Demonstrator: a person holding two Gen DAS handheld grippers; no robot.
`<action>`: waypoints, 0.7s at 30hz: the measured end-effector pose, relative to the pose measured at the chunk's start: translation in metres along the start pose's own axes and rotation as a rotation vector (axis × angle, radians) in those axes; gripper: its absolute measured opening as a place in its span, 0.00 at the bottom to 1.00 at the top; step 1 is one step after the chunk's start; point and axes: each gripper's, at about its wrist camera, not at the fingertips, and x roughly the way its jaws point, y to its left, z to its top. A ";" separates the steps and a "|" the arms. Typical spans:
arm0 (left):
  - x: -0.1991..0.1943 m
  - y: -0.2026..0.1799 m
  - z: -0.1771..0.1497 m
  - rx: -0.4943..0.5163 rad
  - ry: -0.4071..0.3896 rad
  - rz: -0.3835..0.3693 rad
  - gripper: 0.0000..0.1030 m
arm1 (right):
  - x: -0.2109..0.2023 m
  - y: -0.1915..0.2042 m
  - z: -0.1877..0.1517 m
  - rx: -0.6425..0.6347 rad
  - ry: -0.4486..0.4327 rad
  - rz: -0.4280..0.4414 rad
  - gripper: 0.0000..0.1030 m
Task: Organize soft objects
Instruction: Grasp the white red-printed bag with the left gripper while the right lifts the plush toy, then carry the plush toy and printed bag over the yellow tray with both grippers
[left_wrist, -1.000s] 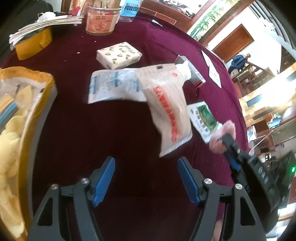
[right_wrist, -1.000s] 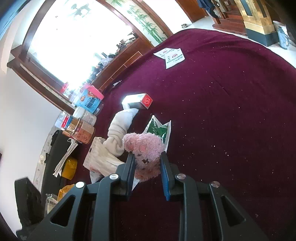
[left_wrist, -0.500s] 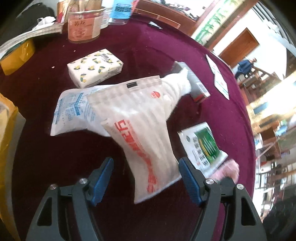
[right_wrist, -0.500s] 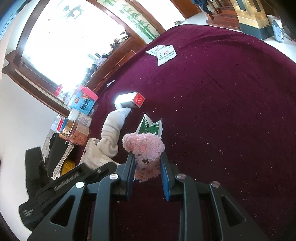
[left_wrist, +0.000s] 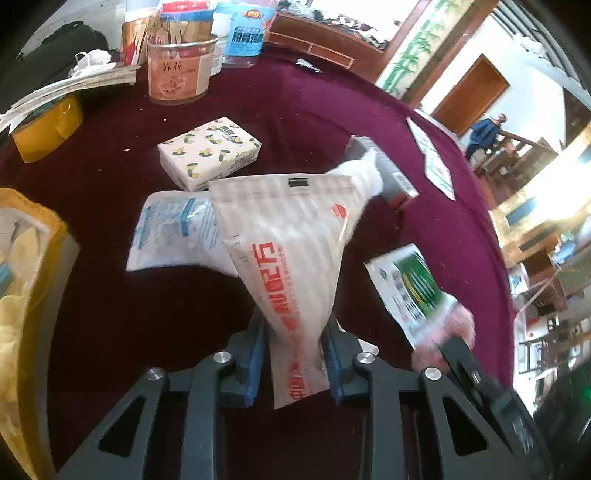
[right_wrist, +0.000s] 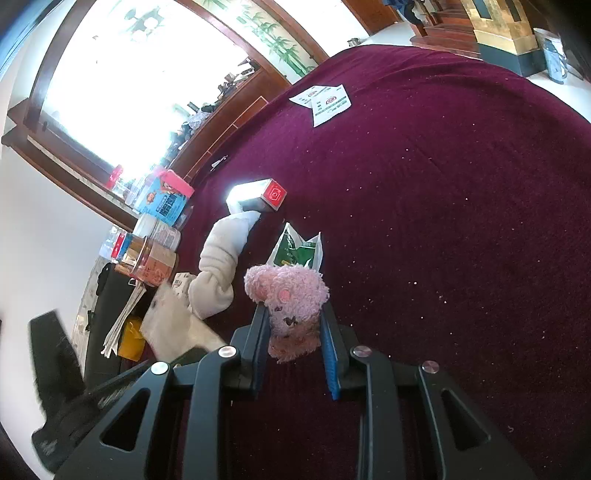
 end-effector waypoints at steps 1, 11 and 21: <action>-0.006 0.001 -0.004 0.006 0.000 -0.015 0.23 | 0.000 0.000 0.000 -0.001 0.001 0.001 0.24; -0.026 -0.010 -0.031 0.097 0.021 -0.024 0.18 | 0.000 0.001 -0.001 -0.006 0.004 -0.002 0.24; -0.012 -0.009 -0.045 0.124 0.084 -0.014 0.22 | 0.002 0.001 -0.002 -0.008 0.014 0.001 0.24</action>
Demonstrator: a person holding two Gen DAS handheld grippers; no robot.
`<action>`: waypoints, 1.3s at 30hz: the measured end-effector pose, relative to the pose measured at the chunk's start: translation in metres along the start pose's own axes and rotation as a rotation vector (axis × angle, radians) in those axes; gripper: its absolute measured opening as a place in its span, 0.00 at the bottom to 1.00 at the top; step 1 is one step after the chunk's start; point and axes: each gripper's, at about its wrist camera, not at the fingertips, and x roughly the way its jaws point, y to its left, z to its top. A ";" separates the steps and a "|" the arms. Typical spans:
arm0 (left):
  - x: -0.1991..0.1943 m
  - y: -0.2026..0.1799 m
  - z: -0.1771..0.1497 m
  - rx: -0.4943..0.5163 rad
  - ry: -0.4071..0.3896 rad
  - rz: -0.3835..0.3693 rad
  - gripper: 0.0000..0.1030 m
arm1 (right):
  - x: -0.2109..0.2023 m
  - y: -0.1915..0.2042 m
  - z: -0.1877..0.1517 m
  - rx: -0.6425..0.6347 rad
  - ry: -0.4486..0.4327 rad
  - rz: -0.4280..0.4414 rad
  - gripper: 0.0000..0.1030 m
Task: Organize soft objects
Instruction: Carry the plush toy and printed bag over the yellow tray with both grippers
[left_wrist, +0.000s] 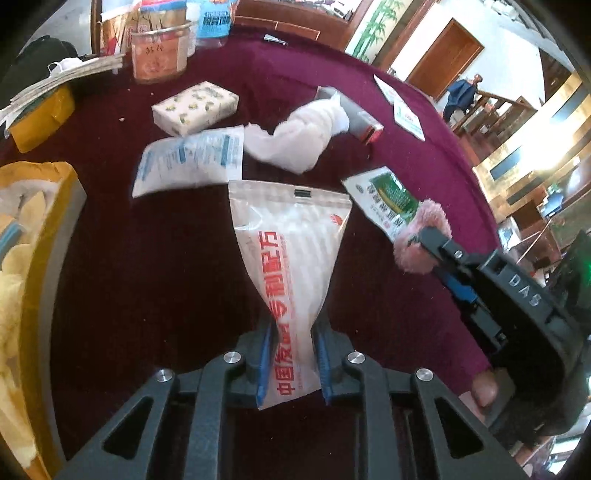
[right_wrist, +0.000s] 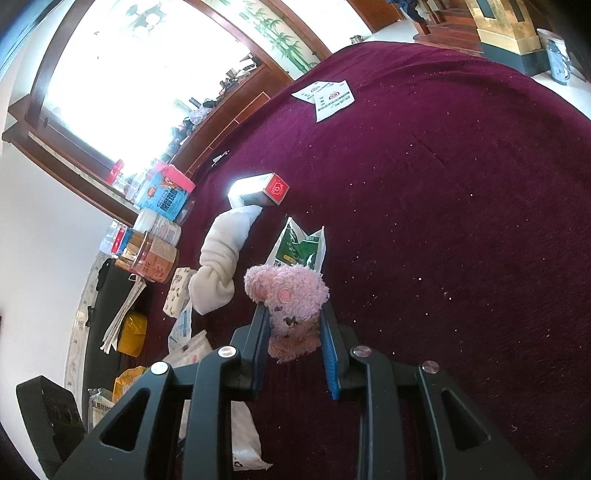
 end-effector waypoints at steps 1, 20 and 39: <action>0.000 -0.001 0.000 0.008 -0.006 0.008 0.22 | 0.000 0.000 0.000 0.001 0.001 0.001 0.24; -0.021 -0.001 -0.017 0.035 -0.013 -0.028 0.20 | -0.003 0.004 -0.001 -0.019 -0.006 0.035 0.24; -0.094 0.070 -0.051 -0.083 -0.001 -0.110 0.20 | -0.002 0.083 -0.041 -0.430 0.046 0.170 0.24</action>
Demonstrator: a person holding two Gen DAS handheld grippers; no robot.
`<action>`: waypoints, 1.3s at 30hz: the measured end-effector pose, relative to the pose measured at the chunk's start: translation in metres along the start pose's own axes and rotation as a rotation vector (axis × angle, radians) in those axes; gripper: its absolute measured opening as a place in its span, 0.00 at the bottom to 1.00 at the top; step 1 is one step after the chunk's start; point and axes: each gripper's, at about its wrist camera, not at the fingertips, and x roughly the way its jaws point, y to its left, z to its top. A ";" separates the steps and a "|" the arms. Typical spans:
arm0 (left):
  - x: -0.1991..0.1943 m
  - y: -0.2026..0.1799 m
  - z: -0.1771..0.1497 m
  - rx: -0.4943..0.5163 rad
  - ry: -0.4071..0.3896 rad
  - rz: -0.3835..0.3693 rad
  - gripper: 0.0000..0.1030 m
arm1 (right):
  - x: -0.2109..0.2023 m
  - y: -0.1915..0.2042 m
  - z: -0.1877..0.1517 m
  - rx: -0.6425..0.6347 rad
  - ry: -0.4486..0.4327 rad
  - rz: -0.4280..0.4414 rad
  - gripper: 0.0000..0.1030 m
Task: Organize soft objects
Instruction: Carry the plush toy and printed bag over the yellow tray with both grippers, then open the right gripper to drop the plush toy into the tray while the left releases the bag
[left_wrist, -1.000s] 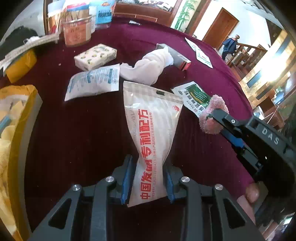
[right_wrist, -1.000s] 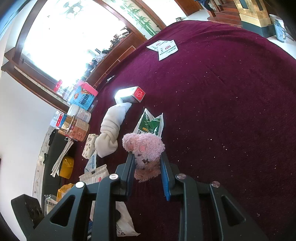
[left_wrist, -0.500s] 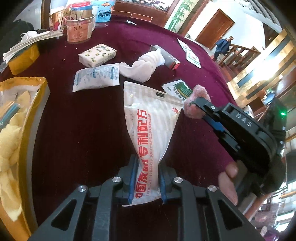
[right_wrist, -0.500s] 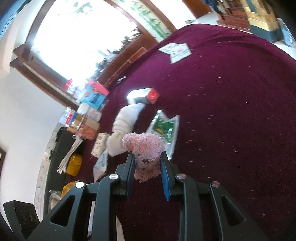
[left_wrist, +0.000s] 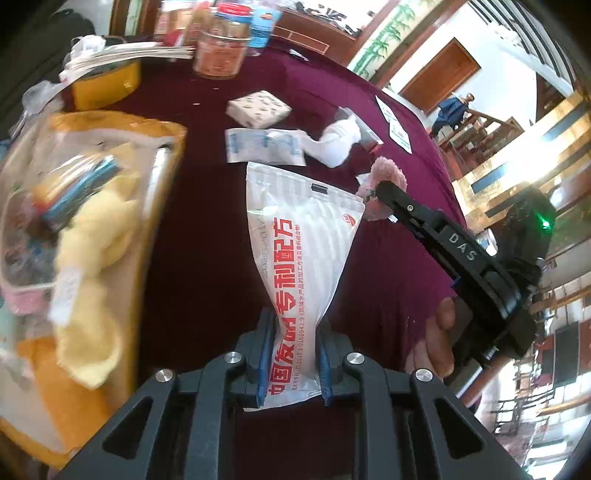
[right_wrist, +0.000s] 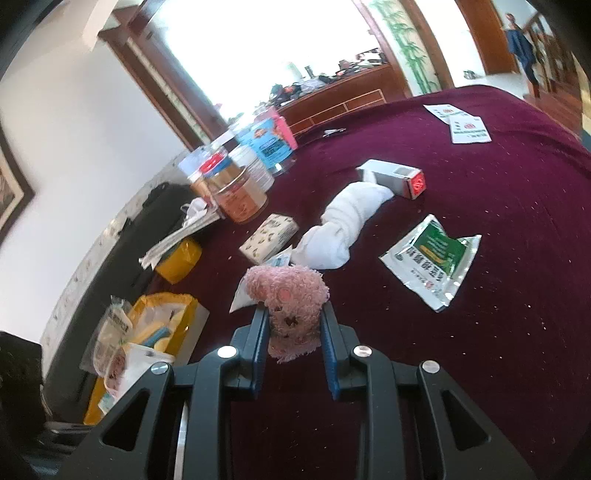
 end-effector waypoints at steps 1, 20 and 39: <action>-0.005 0.004 -0.002 -0.008 -0.002 -0.006 0.20 | 0.001 0.002 -0.001 -0.011 0.004 -0.003 0.24; -0.091 0.074 -0.012 -0.111 -0.149 0.019 0.20 | -0.012 0.080 -0.036 -0.017 0.036 0.141 0.24; -0.103 0.144 -0.012 -0.226 -0.170 0.127 0.20 | 0.012 0.166 -0.079 -0.121 0.157 0.261 0.25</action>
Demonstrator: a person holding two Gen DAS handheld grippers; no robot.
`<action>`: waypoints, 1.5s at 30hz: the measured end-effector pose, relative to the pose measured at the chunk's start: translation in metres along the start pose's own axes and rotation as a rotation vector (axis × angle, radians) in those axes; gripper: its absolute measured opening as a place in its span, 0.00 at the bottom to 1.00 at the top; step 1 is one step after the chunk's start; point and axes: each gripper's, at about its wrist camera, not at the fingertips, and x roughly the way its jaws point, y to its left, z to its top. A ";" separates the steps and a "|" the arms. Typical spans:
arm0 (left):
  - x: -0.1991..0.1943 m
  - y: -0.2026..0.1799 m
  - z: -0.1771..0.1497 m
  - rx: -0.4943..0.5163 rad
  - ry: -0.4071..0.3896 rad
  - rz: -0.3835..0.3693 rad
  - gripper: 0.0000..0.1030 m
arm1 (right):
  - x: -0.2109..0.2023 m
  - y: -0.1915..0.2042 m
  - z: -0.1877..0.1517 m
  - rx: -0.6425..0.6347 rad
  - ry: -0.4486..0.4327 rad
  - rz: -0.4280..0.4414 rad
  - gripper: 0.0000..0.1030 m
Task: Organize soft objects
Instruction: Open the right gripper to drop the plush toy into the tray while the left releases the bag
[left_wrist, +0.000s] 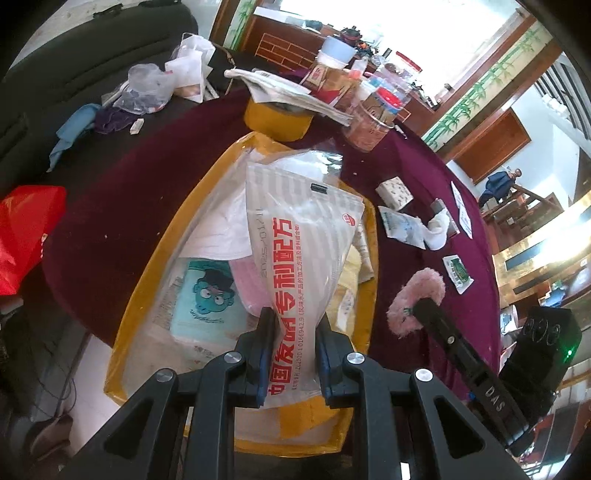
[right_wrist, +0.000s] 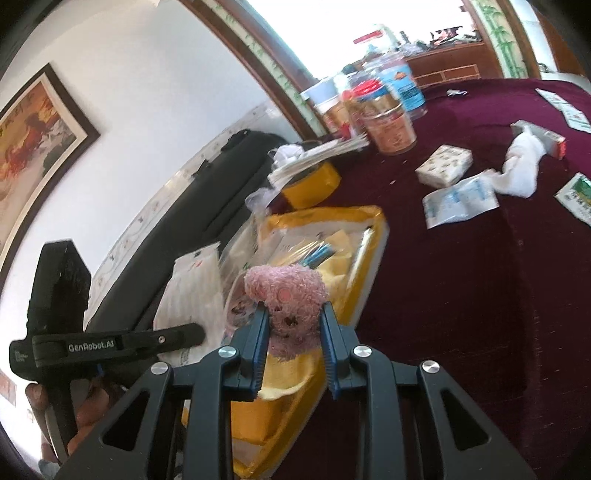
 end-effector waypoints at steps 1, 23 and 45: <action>-0.002 0.001 0.001 0.004 -0.001 -0.007 0.20 | 0.003 0.004 -0.002 -0.007 0.011 0.007 0.25; 0.020 -0.011 -0.020 0.260 0.162 0.129 0.23 | 0.038 0.026 -0.016 -0.046 0.082 -0.054 0.26; -0.041 -0.043 -0.018 0.321 -0.073 0.046 0.71 | -0.012 0.034 -0.017 -0.129 -0.125 0.003 0.66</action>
